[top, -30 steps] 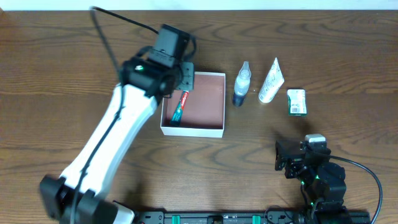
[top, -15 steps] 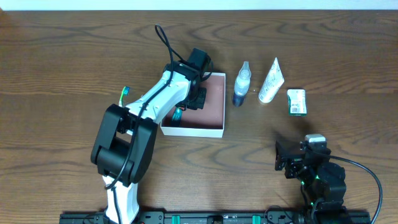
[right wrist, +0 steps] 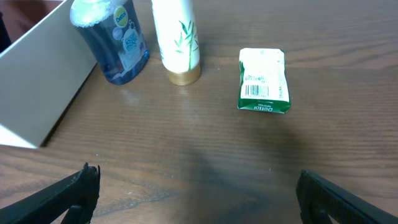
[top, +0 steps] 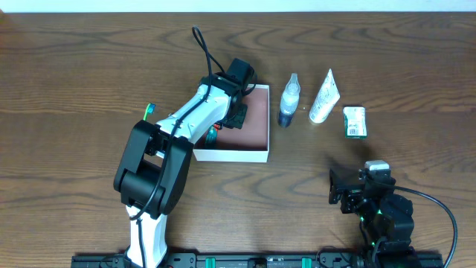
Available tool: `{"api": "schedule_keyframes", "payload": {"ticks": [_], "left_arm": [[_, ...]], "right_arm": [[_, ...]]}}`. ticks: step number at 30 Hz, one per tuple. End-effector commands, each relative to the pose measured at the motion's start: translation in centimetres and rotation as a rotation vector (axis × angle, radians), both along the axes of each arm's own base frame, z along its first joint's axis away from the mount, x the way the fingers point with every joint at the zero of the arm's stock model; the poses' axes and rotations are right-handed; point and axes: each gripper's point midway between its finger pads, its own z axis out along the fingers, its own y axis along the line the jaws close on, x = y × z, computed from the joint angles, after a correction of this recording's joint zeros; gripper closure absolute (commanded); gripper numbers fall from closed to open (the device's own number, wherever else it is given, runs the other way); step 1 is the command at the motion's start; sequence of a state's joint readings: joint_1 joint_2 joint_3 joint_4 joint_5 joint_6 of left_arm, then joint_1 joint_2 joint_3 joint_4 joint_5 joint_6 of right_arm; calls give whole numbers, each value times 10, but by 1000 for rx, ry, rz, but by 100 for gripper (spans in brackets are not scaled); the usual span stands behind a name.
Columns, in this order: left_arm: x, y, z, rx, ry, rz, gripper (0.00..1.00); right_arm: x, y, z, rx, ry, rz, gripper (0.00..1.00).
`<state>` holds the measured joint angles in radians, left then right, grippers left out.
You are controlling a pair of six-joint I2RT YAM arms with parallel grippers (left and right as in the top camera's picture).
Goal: Pack container
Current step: 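Carry toothpaste with left gripper into the box and release, then move left gripper back and grasp the green toothbrush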
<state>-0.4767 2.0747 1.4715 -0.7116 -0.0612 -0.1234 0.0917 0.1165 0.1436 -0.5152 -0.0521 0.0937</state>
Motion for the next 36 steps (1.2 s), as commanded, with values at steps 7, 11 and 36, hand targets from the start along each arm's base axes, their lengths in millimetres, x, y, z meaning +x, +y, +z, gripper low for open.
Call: {"api": "schedule_keyframes", "payload": {"ticks": [7, 11, 36], "left_arm": [[-8, 30, -16, 161, 22, 101, 90], [-14, 31, -12, 179, 34, 99, 90], [-33, 149, 191, 1, -284, 390, 54]], "right_arm": [[0, -4, 0, -18, -5, -10, 1], [0, -4, 0, -18, -5, -10, 1], [0, -4, 0, -18, -5, -10, 1]]}}
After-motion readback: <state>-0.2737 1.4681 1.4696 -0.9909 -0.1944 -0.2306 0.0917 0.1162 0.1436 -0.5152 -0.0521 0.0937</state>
